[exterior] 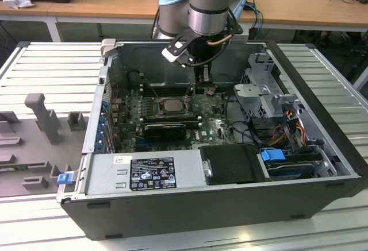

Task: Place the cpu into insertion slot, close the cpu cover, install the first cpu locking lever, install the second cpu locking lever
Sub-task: 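Close the cpu cover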

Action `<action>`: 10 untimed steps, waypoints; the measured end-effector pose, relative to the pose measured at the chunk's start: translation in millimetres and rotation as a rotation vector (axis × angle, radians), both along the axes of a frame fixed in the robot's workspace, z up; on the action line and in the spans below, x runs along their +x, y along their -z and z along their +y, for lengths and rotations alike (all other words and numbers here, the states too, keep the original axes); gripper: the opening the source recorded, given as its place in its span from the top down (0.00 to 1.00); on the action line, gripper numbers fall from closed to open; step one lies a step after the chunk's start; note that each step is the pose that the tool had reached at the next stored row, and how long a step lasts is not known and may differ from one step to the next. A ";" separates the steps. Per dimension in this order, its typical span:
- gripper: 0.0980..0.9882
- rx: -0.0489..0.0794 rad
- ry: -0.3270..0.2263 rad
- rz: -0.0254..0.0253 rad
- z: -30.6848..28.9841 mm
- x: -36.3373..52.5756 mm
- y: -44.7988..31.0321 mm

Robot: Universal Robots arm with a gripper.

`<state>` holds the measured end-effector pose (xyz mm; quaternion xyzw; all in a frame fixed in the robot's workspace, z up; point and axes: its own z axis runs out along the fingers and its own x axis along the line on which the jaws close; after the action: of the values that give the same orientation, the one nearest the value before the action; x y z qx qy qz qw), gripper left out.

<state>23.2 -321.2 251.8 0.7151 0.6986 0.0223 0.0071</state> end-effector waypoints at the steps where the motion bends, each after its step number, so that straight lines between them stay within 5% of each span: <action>1: 0.99 0.000 0.000 0.0000 0.0 -1.4 0.0; 10: 0.99 0.000 0.000 0.0000 0.0 -7.5 0.0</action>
<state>15.7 -321.2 251.8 0.7151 0.6986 0.0223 0.0071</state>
